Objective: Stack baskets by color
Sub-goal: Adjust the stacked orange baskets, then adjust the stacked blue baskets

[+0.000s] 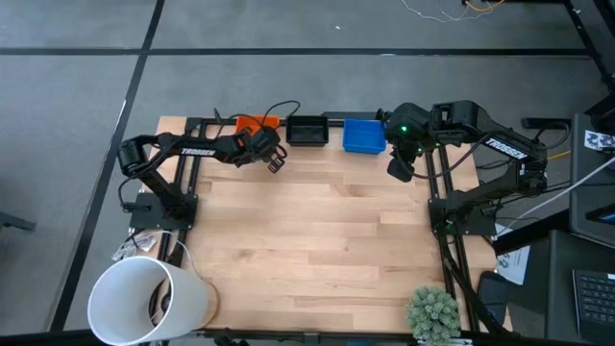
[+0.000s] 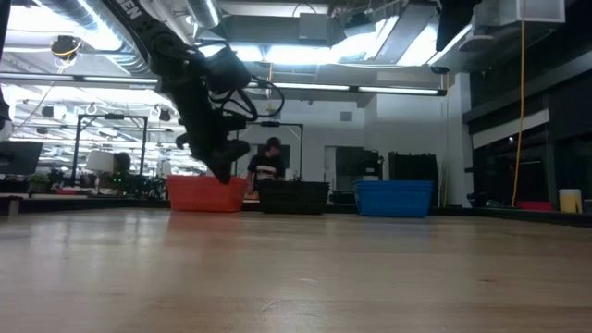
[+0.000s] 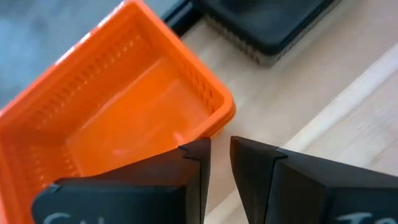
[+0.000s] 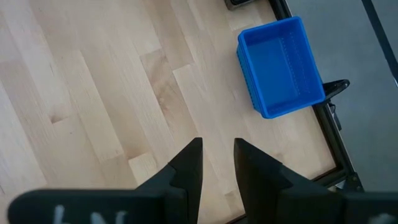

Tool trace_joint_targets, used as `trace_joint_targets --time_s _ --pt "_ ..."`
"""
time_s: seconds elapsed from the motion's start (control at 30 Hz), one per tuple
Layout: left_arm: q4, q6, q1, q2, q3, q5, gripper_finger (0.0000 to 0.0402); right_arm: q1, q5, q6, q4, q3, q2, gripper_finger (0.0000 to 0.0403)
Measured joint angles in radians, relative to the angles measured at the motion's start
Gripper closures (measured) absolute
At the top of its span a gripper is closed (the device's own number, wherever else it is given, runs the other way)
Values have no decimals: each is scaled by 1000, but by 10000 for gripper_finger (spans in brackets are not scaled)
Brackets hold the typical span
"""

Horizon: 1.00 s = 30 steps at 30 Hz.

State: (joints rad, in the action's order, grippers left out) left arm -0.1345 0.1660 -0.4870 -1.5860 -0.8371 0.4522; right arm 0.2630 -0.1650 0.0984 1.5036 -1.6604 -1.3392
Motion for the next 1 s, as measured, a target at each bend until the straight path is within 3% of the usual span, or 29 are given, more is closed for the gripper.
trace_joint_targets --time_s 0.3,0.43,0.57,0.83,1.0 --pt "15 -19 4 0 0 -51 347 0 0 25 2 0 0 312" --pt "14 -19 54 0 0 -85 347 0 0 24 -25 10 0 312" --pt "9 -14 124 29 0 -119 347 0 1 8 -144 109 0 312" --pt "-78 -17 244 155 -2 -114 347 -7 166 -186 -746 548 -2 312" --pt "-200 48 262 170 -1 -92 347 0 167 -209 -1085 766 -2 312"
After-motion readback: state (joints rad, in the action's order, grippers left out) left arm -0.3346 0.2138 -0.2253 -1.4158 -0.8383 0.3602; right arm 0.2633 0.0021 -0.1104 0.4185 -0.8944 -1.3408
